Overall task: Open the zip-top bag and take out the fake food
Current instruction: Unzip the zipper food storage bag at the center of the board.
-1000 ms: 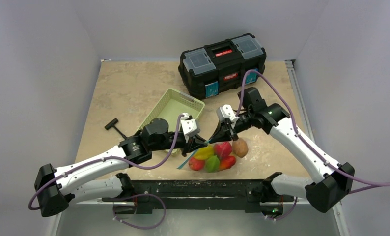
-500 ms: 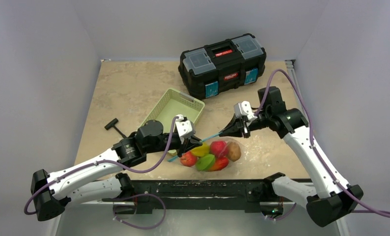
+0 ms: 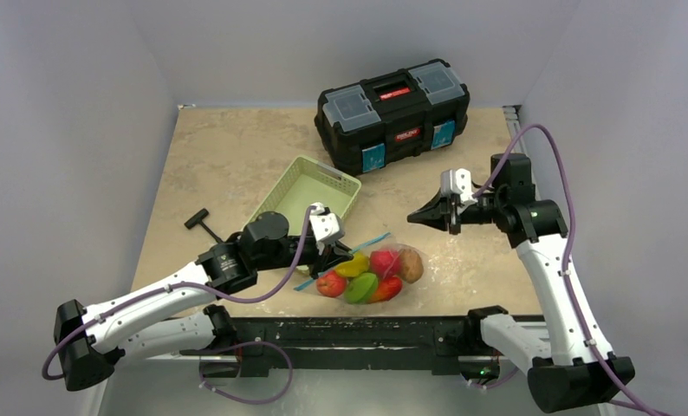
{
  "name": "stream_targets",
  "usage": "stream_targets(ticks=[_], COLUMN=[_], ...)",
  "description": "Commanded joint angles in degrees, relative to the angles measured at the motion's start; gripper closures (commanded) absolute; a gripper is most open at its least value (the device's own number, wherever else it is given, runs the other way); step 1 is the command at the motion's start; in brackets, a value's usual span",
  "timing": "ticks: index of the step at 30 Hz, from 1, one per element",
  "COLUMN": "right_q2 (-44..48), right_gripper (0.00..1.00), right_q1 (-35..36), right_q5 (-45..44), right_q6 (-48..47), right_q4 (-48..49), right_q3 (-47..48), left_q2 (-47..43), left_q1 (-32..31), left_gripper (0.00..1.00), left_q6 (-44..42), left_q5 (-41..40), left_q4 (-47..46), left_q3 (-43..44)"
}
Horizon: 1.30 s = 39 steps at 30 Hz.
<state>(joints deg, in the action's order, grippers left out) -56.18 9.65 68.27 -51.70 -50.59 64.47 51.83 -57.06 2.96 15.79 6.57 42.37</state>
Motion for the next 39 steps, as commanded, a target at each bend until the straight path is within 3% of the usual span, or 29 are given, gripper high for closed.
stream_targets(ticks=[1, 28, 31, 32, 36, 38, 39], right_q2=[-0.22, -1.74, -3.15, -4.95, -9.35, -10.37, -10.76], right_gripper=[1.00, 1.00, 1.00, 0.92, 0.21, 0.05, 0.03], right_q1=[-3.37, -8.32, -7.65, -6.33, 3.09, 7.15, 9.16], right_q5=[0.80, 1.34, 4.60, 5.86, 1.63, 1.00, 0.06], right_q6=[-0.14, 1.92, -7.09, -9.68, -17.04, -17.08, -16.10], right_q4=[-0.47, 0.72, -8.27, -11.27, -18.35, -18.30, -17.71], right_q3=[1.10, 2.31, 3.24, 3.88, 7.03, 7.96, 8.53], left_q2=[-1.76, -4.64, -4.04, -3.51, -0.74, 0.63, 1.36], left_q1=[0.19, 0.15, 0.18, 0.19, 0.19, 0.18, 0.19], left_gripper=[1.00, 1.00, 1.00, 1.00, 1.00, 1.00, 1.00], left_q6=[0.82, 0.95, 1.32, 1.54, 2.02, 2.45, 2.67], left_q5=[-0.40, -2.70, -2.00, -1.35, 0.98, 1.87, 2.16], left_q4=[-1.01, -1.05, -2.37, -2.91, -4.26, -5.11, -5.48], left_q3=[-0.07, -3.96, -4.01, -3.86, -1.75, -0.98, -0.63])
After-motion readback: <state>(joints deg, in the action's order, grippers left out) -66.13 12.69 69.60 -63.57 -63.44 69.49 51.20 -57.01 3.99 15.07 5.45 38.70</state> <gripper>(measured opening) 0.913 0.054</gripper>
